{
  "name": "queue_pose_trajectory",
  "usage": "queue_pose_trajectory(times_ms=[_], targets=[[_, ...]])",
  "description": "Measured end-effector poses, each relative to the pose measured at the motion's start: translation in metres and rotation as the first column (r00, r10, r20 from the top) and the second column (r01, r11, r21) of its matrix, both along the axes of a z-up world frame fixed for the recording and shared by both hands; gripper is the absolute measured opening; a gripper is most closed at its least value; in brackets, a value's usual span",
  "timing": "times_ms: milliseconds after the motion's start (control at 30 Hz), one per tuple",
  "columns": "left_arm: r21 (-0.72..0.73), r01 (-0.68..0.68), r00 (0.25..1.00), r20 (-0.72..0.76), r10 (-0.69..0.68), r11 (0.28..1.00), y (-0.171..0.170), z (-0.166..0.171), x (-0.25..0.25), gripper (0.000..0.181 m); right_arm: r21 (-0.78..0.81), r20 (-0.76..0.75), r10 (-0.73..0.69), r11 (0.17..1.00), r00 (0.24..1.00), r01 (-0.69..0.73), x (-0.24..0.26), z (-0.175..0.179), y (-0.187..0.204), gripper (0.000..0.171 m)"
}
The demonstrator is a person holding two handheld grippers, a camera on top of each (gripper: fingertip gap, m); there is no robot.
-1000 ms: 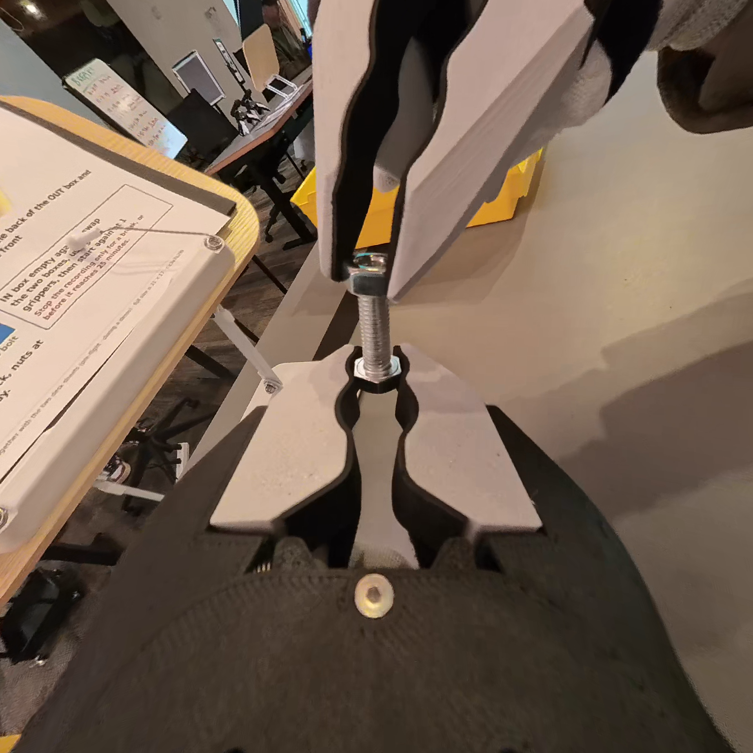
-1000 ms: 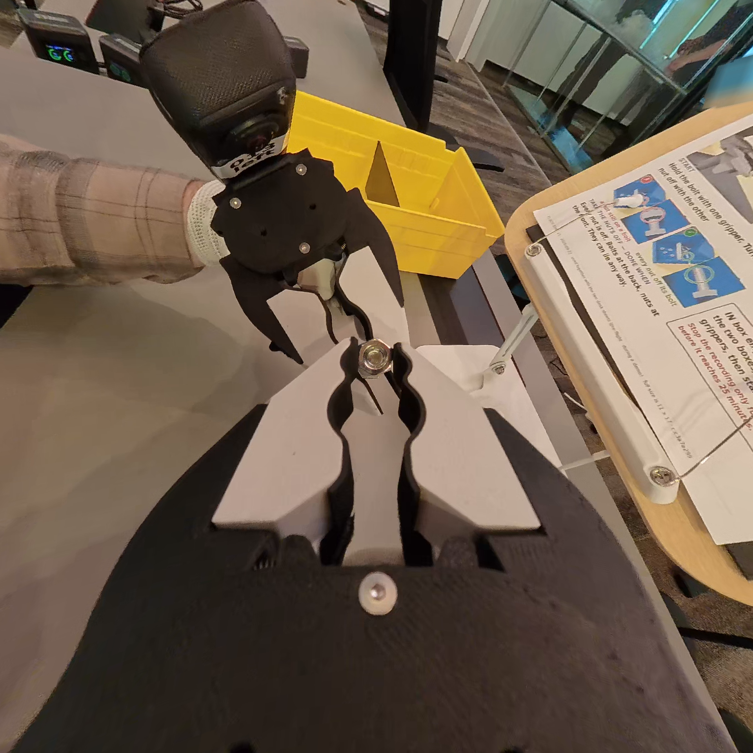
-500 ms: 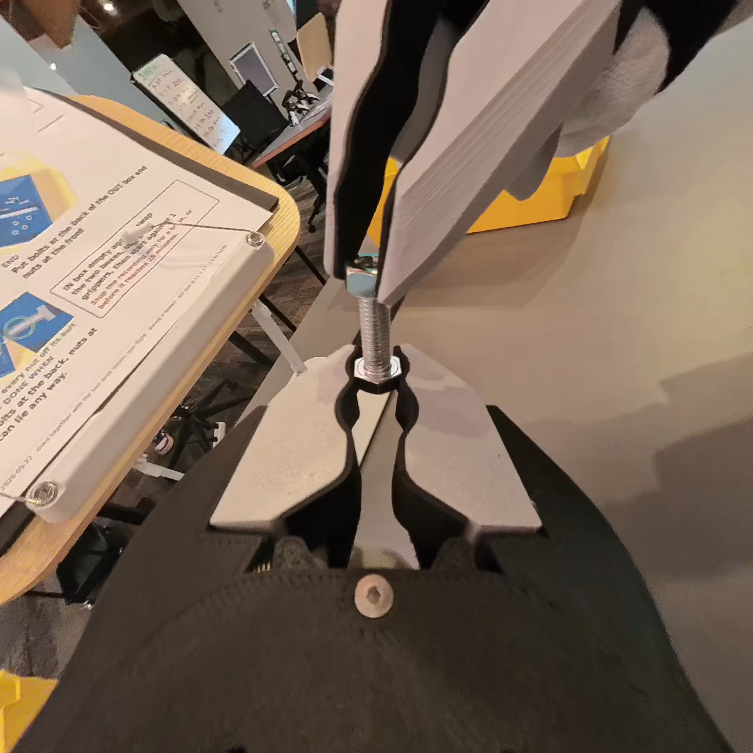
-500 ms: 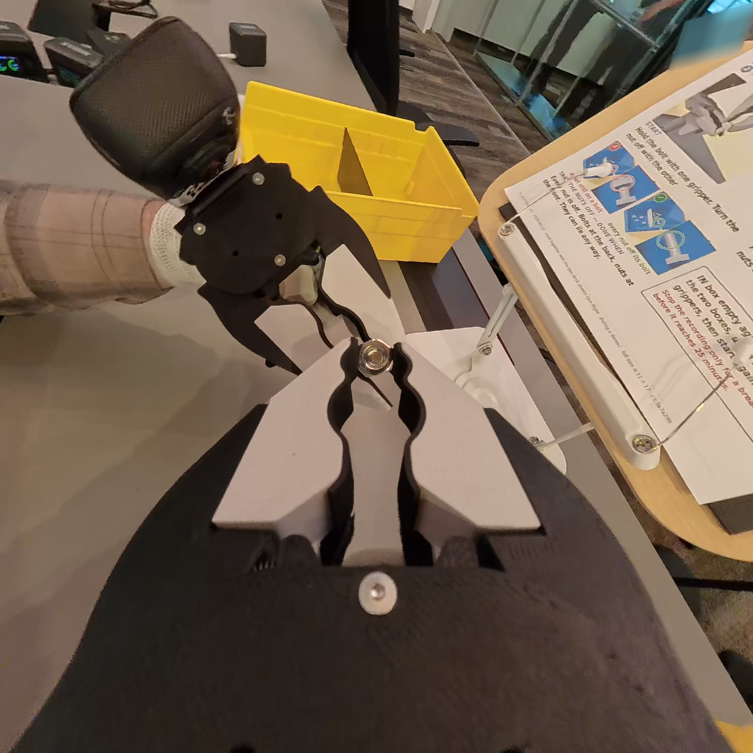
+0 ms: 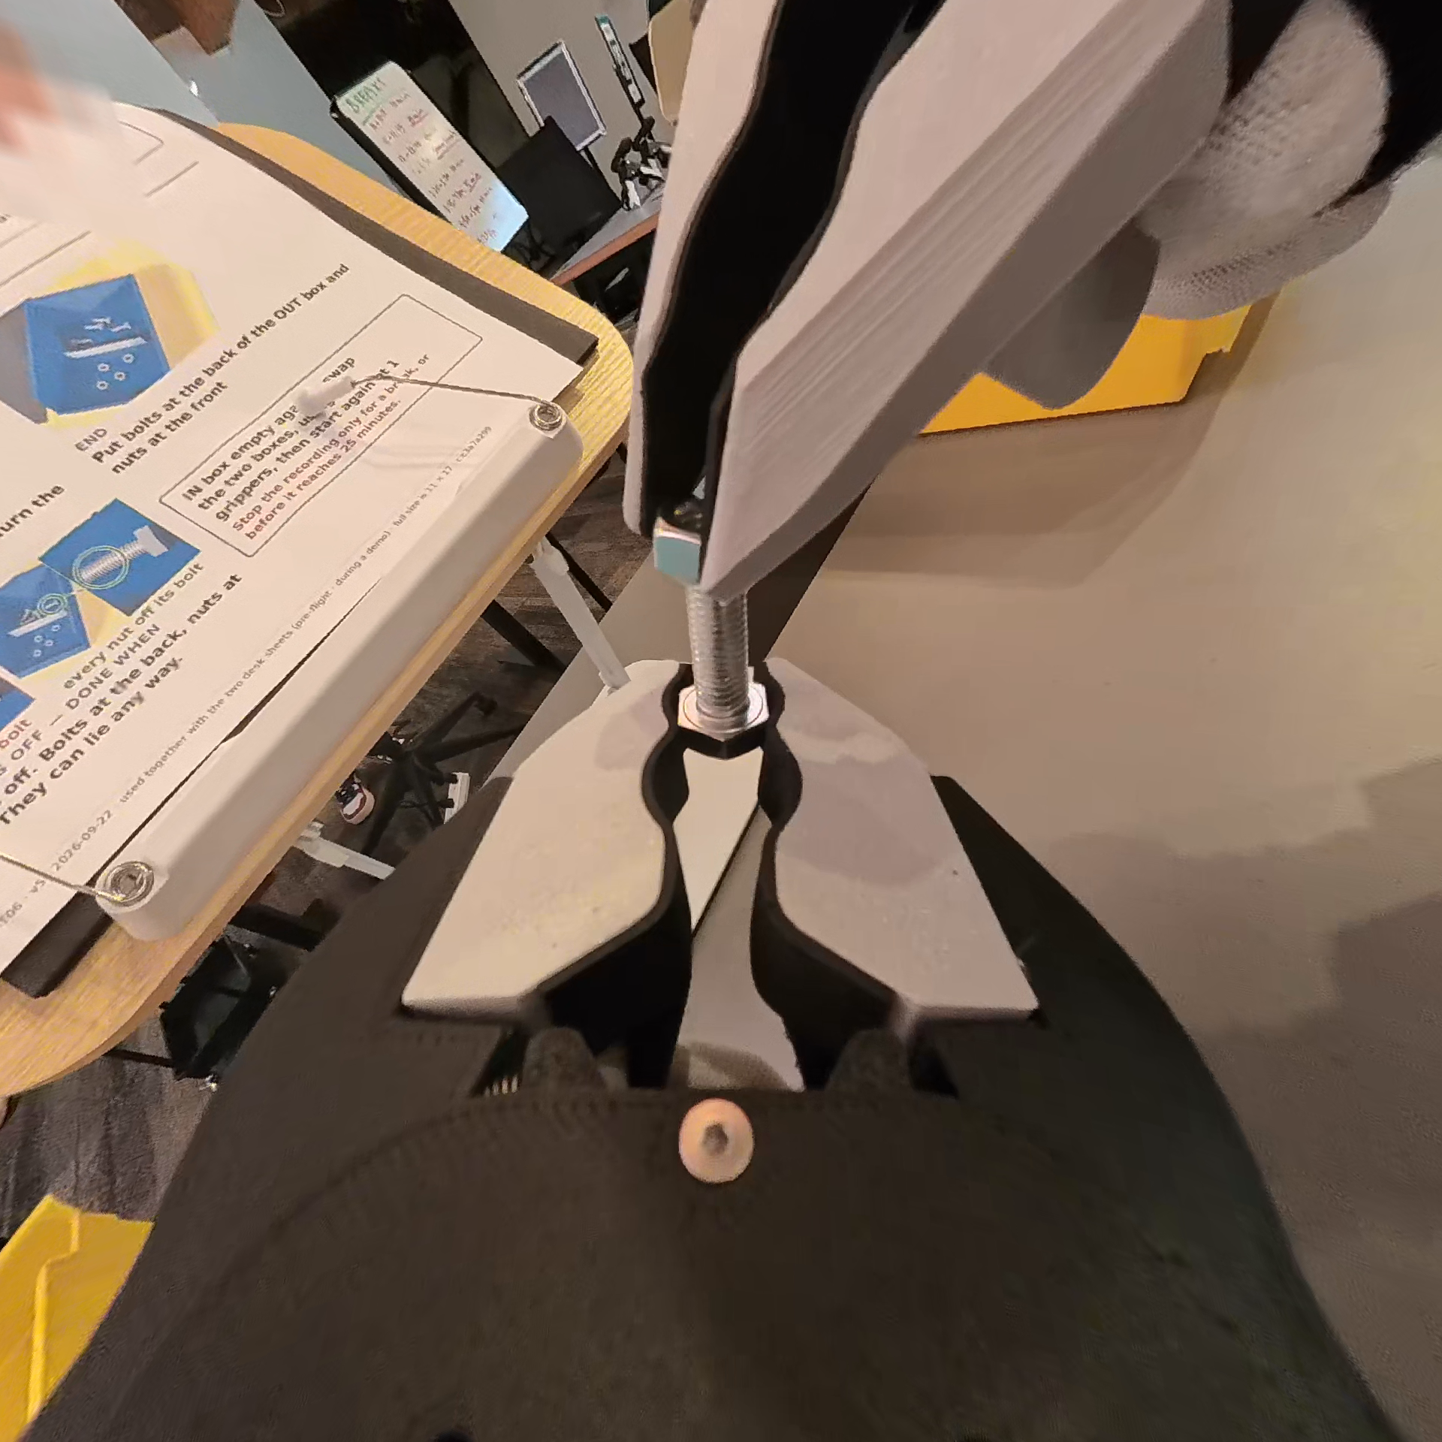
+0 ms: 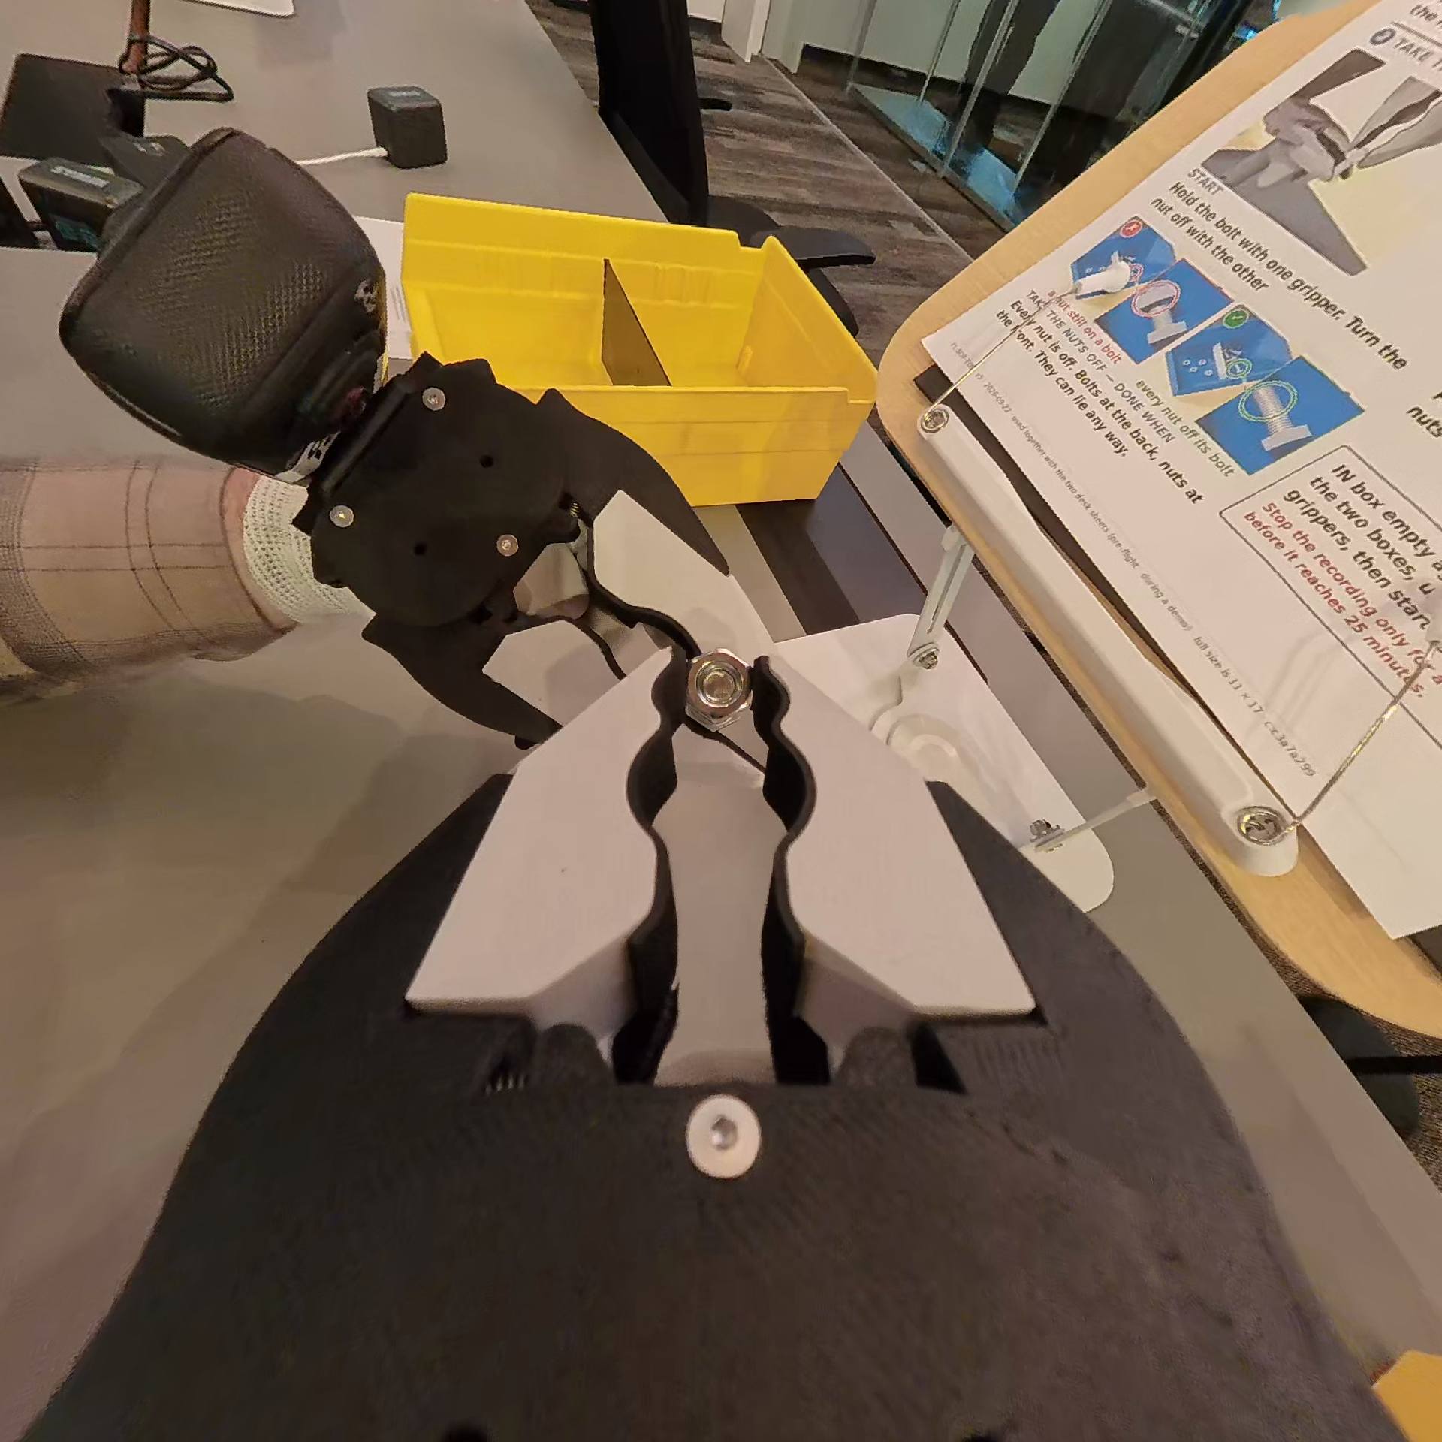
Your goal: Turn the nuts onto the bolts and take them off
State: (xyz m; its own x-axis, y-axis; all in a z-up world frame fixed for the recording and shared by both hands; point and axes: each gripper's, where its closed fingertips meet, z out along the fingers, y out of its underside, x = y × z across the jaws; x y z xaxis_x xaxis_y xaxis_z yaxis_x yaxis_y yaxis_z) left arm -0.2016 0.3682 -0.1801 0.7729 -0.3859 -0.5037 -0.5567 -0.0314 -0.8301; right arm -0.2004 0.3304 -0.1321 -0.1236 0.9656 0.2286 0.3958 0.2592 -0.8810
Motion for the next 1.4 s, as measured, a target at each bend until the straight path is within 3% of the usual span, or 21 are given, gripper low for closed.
queue_pose_trajectory(times_ms=[33,600,1100,1400], targets=[[0.001,0.0,1.0,0.002,0.0,1.0,0.0,0.0,-0.001,0.015,-0.001,0.0,0.0,1.0,1.0,0.0,-0.001,0.0,0.0,0.015],[0.103,-0.078,0.997,0.009,0.077,0.992,0.005,0.016,-0.005,0.015,0.025,-0.041,-0.026,0.999,0.999,0.027,-0.003,0.012,0.0,0.015],[0.118,-0.191,0.982,0.027,0.189,0.974,0.014,0.013,-0.016,0.015,0.09,-0.025,-0.134,0.987,0.991,0.136,-0.011,0.008,0.011,0.015],[0.157,-0.267,0.963,0.064,0.26,0.951,0.016,0.017,-0.029,0.015,0.042,-0.072,-0.201,0.978,0.977,0.204,-0.023,0.011,0.012,0.015]])
